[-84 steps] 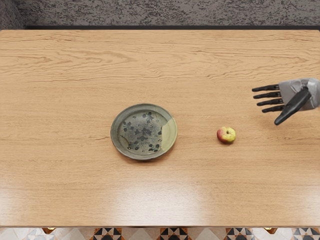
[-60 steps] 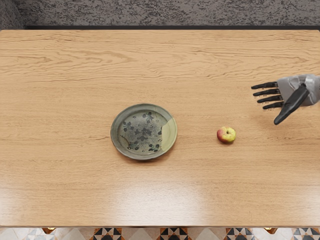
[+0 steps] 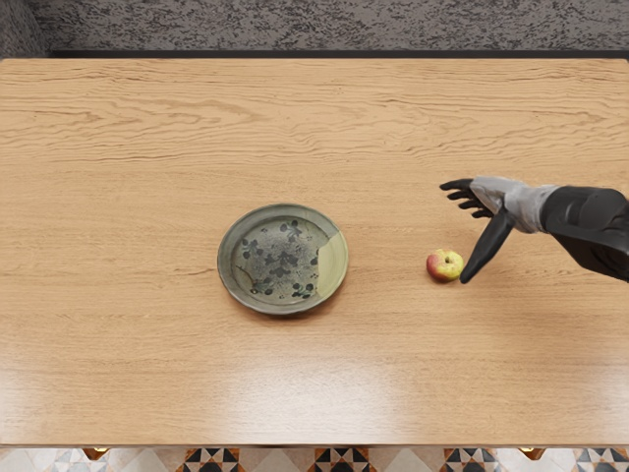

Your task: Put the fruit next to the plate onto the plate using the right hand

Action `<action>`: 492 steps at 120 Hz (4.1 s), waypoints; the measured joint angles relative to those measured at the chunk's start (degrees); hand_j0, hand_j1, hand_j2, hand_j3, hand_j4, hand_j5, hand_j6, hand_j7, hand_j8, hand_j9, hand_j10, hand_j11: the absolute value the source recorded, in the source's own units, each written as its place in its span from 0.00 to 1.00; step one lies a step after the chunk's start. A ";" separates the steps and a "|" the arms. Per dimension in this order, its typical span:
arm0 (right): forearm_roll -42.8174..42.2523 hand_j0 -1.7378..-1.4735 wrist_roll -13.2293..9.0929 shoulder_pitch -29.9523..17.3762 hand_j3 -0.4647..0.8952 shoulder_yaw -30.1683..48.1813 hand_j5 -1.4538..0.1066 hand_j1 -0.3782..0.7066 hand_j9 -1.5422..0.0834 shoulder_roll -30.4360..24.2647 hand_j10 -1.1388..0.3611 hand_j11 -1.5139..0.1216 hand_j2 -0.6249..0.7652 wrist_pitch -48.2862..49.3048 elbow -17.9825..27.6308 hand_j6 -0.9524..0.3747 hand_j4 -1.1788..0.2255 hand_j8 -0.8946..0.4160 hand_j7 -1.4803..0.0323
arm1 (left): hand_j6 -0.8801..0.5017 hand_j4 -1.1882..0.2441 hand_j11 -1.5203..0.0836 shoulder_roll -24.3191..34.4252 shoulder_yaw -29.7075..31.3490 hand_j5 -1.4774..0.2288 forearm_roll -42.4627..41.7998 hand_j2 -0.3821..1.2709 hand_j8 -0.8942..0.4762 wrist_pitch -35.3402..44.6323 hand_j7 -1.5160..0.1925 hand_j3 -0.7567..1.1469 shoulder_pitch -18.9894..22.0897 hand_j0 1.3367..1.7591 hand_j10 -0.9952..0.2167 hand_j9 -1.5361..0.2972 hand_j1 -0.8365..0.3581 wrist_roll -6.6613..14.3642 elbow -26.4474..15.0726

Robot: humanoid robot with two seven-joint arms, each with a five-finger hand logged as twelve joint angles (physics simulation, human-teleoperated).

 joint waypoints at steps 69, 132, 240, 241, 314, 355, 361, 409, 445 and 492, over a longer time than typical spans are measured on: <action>-9.08 0.30 0.26 -7.38 0.34 -0.64 0.70 0.33 0.73 6.62 0.57 0.71 0.41 -11.51 1.19 0.51 0.64 0.47 0.74 | 0.63 0.82 0.94 0.00 0.00 0.86 0.00 0.23 0.65 0.00 0.88 0.40 0.00 0.76 0.82 0.83 0.99 -0.01 0.00; -8.92 0.30 0.31 -7.58 0.34 -0.35 0.55 0.52 0.58 5.60 0.46 0.56 0.40 -9.54 1.20 0.37 0.51 0.33 0.59 | 0.63 0.82 0.94 0.00 0.00 0.86 0.00 0.23 0.65 0.00 0.88 0.40 0.00 0.76 0.82 0.83 0.99 0.01 0.00; -6.82 0.30 0.00 -6.65 0.34 3.22 0.45 0.58 0.49 5.08 0.46 0.47 0.54 -2.54 1.11 0.29 0.44 0.35 0.49 | 0.63 0.82 0.94 0.00 0.00 0.86 0.00 0.23 0.65 0.00 0.88 0.40 0.00 0.76 0.82 0.83 0.99 0.01 0.00; -6.79 0.30 0.00 -6.63 0.34 3.26 0.45 0.58 0.49 5.08 0.46 0.47 0.54 -2.47 1.11 0.29 0.44 0.35 0.49 | 0.63 0.82 0.94 0.00 0.00 0.86 0.00 0.23 0.65 0.00 0.88 0.40 0.00 0.76 0.82 0.83 0.99 0.01 0.00; -5.08 0.30 -0.01 -3.13 0.34 3.75 0.45 0.58 0.49 8.00 0.46 0.47 0.55 -0.89 1.29 0.29 0.43 0.34 0.48 | 0.63 0.82 0.94 0.00 0.00 0.86 0.00 0.23 0.65 0.00 0.88 0.40 0.00 0.76 0.82 0.83 0.99 -0.02 0.00; -5.09 0.30 -0.01 -2.06 0.34 3.75 0.45 0.58 0.49 10.52 0.45 0.47 0.55 -1.26 1.28 0.28 0.43 0.34 0.48 | 0.63 0.82 0.94 0.00 0.01 0.86 0.00 0.23 0.65 0.00 0.88 0.40 0.00 0.76 0.82 0.83 0.99 -0.01 0.00; -5.09 0.30 -0.01 -1.87 0.34 3.75 0.45 0.58 0.49 11.05 0.45 0.47 0.55 -1.35 1.28 0.28 0.43 0.34 0.48 | 0.63 0.82 0.94 0.00 0.01 0.86 0.00 0.23 0.65 0.00 0.88 0.40 0.00 0.76 0.82 0.83 0.99 -0.01 0.00; -5.06 0.30 -0.01 -0.26 0.34 3.75 0.43 0.58 0.47 14.75 0.46 0.45 0.57 -1.78 1.21 0.27 0.42 0.35 0.46 | 0.63 0.82 0.94 0.00 0.01 0.86 0.00 0.23 0.65 0.00 0.88 0.40 0.00 0.76 0.82 0.83 0.99 -0.01 0.00; -5.09 0.30 -0.03 0.51 0.34 3.72 0.41 0.60 0.45 18.07 0.46 0.44 0.61 -2.97 1.10 0.25 0.40 0.35 0.45 | 0.63 0.82 0.94 0.00 0.01 0.86 0.00 0.23 0.65 0.00 0.88 0.40 0.00 0.76 0.82 0.83 0.99 0.00 0.00; -5.13 0.30 -0.03 0.60 0.34 3.53 0.41 0.62 0.45 22.38 0.47 0.43 0.62 -5.10 0.70 0.25 0.40 0.36 0.44 | 0.63 0.82 0.94 0.00 0.01 0.86 0.00 0.23 0.65 0.00 0.88 0.40 0.00 0.76 0.82 0.83 0.99 0.00 0.00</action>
